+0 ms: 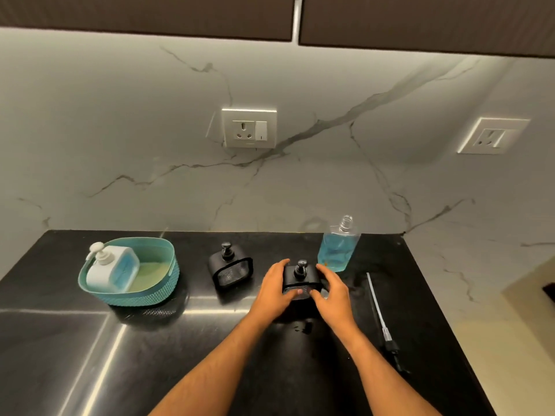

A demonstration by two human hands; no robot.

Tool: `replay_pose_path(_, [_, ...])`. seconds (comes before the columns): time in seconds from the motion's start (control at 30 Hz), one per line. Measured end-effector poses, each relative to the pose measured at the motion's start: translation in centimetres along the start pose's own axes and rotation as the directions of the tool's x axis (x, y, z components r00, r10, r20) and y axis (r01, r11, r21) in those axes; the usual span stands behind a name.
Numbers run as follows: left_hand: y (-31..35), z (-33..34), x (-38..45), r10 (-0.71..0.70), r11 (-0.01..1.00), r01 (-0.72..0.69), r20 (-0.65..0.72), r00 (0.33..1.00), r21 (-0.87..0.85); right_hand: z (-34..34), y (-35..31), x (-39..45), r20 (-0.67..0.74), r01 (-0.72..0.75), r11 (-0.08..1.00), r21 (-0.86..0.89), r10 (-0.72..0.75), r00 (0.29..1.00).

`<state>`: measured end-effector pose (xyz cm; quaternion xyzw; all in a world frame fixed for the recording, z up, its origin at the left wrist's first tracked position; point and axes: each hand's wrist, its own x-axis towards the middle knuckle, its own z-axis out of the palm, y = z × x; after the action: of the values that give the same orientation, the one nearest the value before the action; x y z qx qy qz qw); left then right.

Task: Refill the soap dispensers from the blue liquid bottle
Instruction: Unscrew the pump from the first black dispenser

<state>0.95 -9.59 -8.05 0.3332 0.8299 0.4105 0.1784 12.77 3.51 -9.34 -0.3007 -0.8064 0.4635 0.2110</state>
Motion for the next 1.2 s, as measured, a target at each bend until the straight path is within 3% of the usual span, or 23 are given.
replay_pose_path(0.33, [-0.3, -1.6, -3.2, 0.091, 0.996, -0.091, -0.033, 0.995, -0.017, -1.4, -1.9, -3.4, 0.029, 0.081, 0.996, -0.033, -0.08, 0.996])
replay_pose_path(0.53, [-0.2, -2.2, -8.9, 0.102, 0.995, -0.102, -0.001, 0.995, -0.009, -1.4, -6.4, -7.9, -0.004, 0.281, 0.912, -0.299, -0.295, 0.955])
replay_pose_path(0.67, [0.1, -1.9, -11.5, 0.091, 0.993, -0.092, -0.025, 0.996, -0.073, -0.5, -8.1, -8.9, 0.096, 0.242, 0.858, -0.452, -0.223, 0.97])
replay_pose_path(0.77, [-0.1, -2.1, -12.9, 0.073, 0.993, -0.076, -0.038, 0.997, -0.085, -1.0, -9.0, -9.2, 0.219, 0.292, 0.882, -0.369, -0.223, 0.95])
replay_pose_path(0.9, [-0.8, -3.1, -14.2, 0.073, 0.994, -0.077, -0.049, 0.996, -0.078, -1.8, -10.6, -9.7, 0.451, 0.323, 0.913, -0.248, -0.186, 0.873])
replay_pose_path(0.97, [-1.2, -3.6, -14.7, 0.065, 0.994, -0.071, -0.074, 0.995, -0.077, -1.5, -11.4, -10.3, 0.432, 0.336, 0.865, -0.374, -0.158, 0.888])
replay_pose_path(1.03, [-1.3, -4.1, -15.1, 0.059, 0.995, -0.065, -0.076, 0.995, -0.072, -1.0, -12.6, -10.6, 0.285, 0.284, 0.794, -0.537, -0.147, 0.947])
replay_pose_path(1.1, [-1.2, -4.4, -15.4, 0.068, 0.995, -0.073, -0.072, 0.995, -0.065, -0.7, -13.7, -10.6, 0.233, 0.268, 0.747, -0.609, -0.154, 0.96])
replay_pose_path(1.2, [-1.4, -4.7, -16.0, 0.063, 0.996, -0.067, -0.061, 0.996, -0.062, -0.3, -14.3, -11.1, 0.423, 0.325, 0.857, -0.401, -0.141, 0.895])
